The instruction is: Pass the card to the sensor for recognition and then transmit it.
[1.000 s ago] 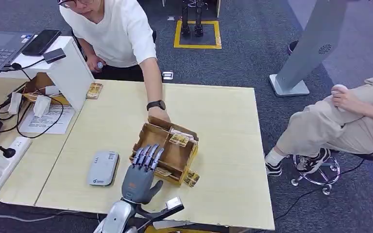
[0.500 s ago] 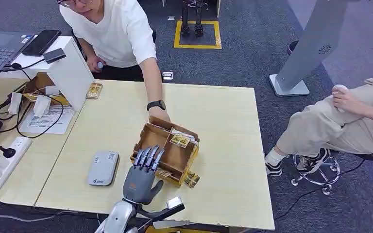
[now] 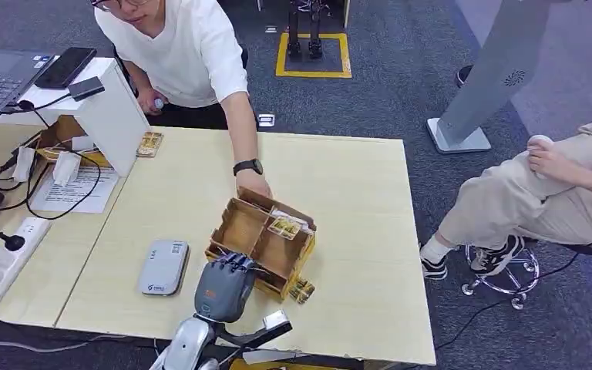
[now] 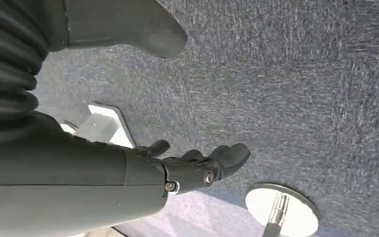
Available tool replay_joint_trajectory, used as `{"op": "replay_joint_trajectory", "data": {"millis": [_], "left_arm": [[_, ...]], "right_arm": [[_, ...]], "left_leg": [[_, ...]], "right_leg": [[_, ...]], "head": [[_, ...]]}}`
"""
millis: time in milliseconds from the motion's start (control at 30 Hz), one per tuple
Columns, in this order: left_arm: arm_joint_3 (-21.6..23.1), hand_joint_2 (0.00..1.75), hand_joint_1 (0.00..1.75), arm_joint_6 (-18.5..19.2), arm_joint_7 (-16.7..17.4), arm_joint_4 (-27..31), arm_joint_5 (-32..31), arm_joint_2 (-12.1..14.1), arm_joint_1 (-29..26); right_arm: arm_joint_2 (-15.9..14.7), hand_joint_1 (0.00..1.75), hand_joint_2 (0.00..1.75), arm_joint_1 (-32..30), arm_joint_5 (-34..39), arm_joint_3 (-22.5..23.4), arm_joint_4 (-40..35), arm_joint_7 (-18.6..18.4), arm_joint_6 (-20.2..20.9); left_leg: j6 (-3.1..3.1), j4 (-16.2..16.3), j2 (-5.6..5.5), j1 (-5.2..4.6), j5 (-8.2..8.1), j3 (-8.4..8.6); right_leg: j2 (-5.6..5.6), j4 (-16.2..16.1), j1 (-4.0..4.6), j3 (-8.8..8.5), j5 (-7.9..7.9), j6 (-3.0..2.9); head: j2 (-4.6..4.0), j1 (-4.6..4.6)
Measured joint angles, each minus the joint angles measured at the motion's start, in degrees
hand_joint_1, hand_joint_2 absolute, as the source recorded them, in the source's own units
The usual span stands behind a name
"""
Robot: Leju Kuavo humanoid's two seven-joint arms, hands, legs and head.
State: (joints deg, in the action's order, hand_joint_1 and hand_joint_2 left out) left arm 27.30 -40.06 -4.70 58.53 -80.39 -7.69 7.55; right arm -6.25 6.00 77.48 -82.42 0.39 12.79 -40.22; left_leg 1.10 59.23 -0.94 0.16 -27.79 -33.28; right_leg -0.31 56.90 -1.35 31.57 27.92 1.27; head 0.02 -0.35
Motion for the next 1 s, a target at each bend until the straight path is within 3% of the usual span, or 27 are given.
{"op": "replay_joint_trajectory", "data": {"millis": [500,700,1000], "left_arm": [[0.2,1.75,1.75,0.0,-2.6,0.5,2.1,0.5,-0.5],[0.2,1.75,1.75,0.0,-4.7,1.8,5.6,0.5,-1.0],[-1.9,1.75,1.75,0.0,-14.7,8.7,16.5,-0.6,-2.1]], "right_arm": [[0.0,0.00,1.75,0.0,0.5,-0.9,0.0,0.4,0.0],[0.0,0.00,1.75,0.0,0.6,-1.0,0.0,0.4,0.0],[0.0,0.00,1.75,-0.1,1.0,-0.9,0.0,0.7,0.0]], "left_leg": [[0.00,0.0,-0.01,0.00,0.00,0.00],[0.00,0.0,-0.01,0.00,0.00,-0.01],[0.00,0.0,-0.01,0.00,0.00,-0.01]], "right_leg": [[-0.01,0.0,0.00,0.00,0.00,0.00],[-0.01,0.0,0.00,0.00,0.00,0.00],[-0.01,0.0,0.00,0.00,-0.01,0.00]], "head": [[-0.02,0.00],[0.00,0.00],[0.00,0.00]]}}
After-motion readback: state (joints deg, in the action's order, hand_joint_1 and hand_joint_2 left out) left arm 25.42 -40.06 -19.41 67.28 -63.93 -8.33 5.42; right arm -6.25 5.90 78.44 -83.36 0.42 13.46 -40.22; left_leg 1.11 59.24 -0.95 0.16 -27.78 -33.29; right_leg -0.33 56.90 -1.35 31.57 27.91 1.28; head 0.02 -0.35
